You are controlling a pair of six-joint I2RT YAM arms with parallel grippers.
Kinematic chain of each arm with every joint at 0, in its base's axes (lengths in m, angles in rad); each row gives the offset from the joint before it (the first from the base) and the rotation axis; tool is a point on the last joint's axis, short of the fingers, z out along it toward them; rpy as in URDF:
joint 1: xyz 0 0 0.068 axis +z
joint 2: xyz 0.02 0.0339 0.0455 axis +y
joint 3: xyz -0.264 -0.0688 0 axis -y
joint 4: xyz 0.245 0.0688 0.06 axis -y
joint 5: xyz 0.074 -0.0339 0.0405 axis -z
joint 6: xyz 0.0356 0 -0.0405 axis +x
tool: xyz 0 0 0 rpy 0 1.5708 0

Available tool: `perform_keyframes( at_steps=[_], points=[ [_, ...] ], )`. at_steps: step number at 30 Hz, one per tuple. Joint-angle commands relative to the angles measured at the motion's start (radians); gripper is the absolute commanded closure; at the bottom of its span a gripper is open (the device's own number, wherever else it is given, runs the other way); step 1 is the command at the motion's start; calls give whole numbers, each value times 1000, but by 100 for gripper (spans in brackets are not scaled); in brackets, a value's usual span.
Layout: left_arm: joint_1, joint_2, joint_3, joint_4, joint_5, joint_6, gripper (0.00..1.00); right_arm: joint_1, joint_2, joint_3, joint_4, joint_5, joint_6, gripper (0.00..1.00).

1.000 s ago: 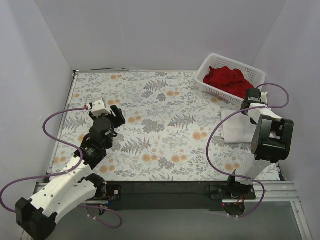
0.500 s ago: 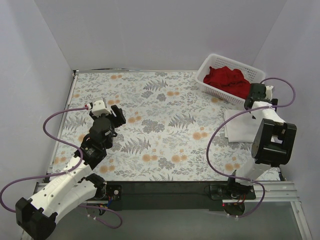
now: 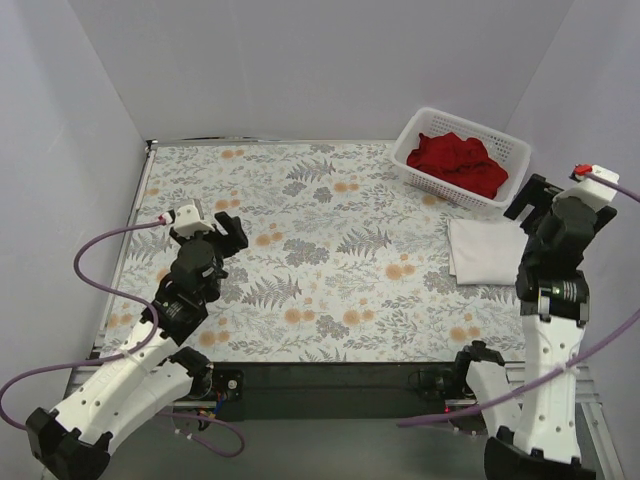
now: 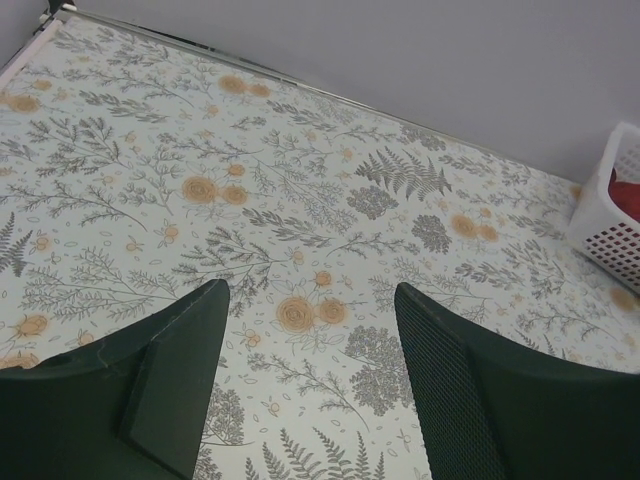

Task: Fold and stack the t-shirts
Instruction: Reset both grippers

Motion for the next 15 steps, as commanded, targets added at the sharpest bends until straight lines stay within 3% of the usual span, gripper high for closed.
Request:
perform_keyframes(
  at_steps=[1,11,15],
  points=[
    [-6,-60,24,-84,-53,-46,33,95,-127,-52,-30,-93,30,1],
    [-6,-218,76,-326,-32,-117,27,270,-515,-240,-19,34,-23,2],
    [-6,-243,32,-343,-37,-134,25,290,-582,-317,34,-65,-72,2]
  ],
)
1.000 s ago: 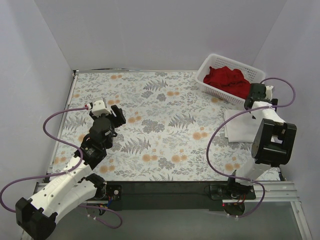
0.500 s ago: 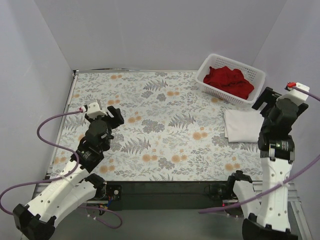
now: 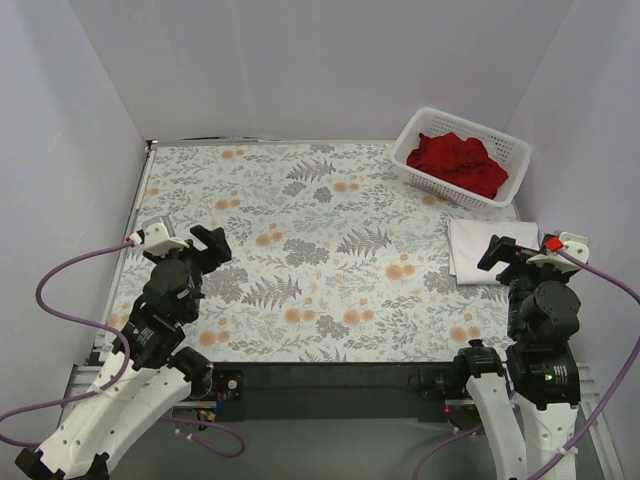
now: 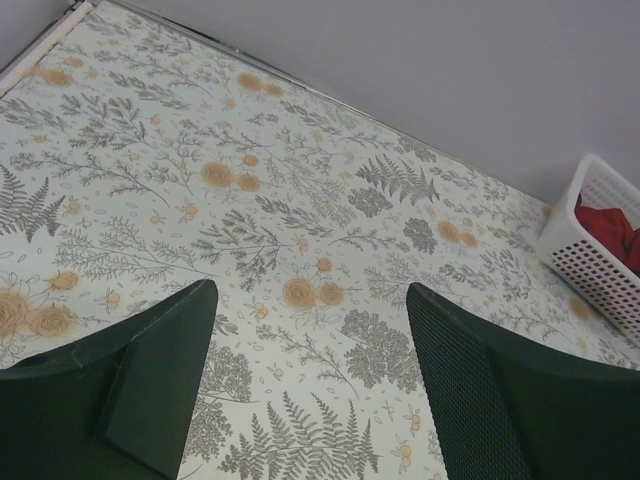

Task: Fold and stack the t-shirts
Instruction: Reset both grippers

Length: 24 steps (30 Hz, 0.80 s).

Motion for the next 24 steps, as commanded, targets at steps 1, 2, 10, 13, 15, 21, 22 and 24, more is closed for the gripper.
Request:
perform_keyframes(
  at_steps=[1,2,10,13,15,21,22,24],
  points=[
    [-6,-4,-21,-66,-5,-31,24,17,-34,-48,71,-59,-51,2],
    [-4,-5,-27,-66,-4,-35,24,19,-45,-53,73,-74,-51,2],
    [-4,-25,-128,-18,-56,-72,21,49,-77,-88,82,-42,-65,1],
    [-6,-21,-140,27,-56,-38,21,54,-91,-93,80,-59,-58,2],
    [-4,-10,-150,48,-65,-11,21,54,-92,-90,79,-70,-53,2],
    [-4,28,-145,53,-71,5,21,54,-65,-76,79,-83,-45,2],
    [-3,33,-142,43,-74,3,21,52,-62,-73,80,-88,-44,2],
    [-3,33,-137,32,-85,-8,21,52,-45,-60,76,-102,-38,2]
  ],
)
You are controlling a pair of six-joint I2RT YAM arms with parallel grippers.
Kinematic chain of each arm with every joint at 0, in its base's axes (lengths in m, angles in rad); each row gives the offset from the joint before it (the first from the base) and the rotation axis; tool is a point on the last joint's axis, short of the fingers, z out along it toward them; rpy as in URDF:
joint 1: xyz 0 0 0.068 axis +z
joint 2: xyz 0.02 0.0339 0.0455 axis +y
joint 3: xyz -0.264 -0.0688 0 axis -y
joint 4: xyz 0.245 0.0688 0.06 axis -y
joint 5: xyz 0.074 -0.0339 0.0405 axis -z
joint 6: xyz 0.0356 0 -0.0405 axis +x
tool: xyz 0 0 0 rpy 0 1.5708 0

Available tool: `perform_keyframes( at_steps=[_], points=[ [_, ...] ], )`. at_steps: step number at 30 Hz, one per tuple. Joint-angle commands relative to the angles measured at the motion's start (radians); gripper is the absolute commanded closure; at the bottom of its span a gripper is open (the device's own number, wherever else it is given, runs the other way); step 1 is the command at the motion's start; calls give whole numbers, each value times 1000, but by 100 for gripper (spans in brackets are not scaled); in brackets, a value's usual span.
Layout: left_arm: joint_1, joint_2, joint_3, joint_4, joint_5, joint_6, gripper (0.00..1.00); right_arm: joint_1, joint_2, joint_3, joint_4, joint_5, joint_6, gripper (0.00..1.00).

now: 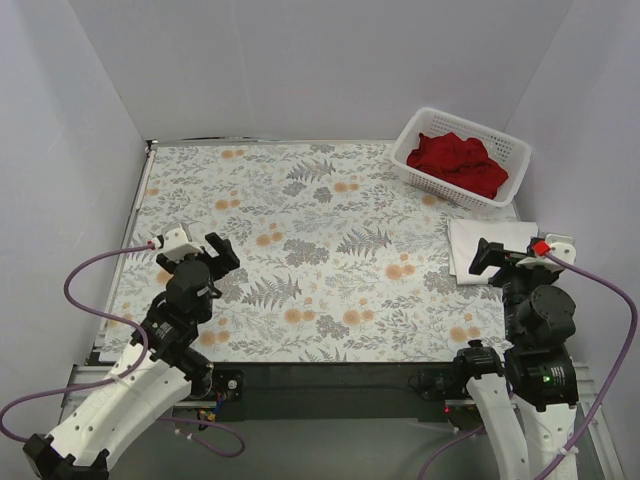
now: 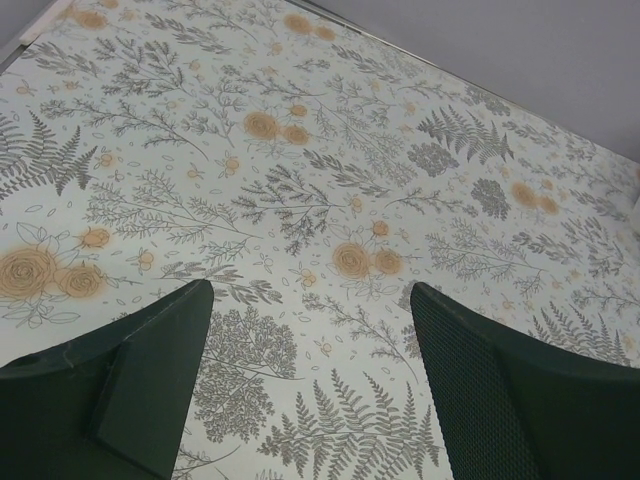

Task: Fold and stack the t-shirts
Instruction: Reset both grippers

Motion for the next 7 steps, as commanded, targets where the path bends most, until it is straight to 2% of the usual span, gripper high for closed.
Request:
perform_keyframes(
  at_steps=[1,7],
  points=[
    [1,-2,8,-11,-42,4,21,5,38,23,43,-32,9,2],
    [13,-19,4,-13,-33,5,20,3,75,32,39,-55,25,2]
  ],
)
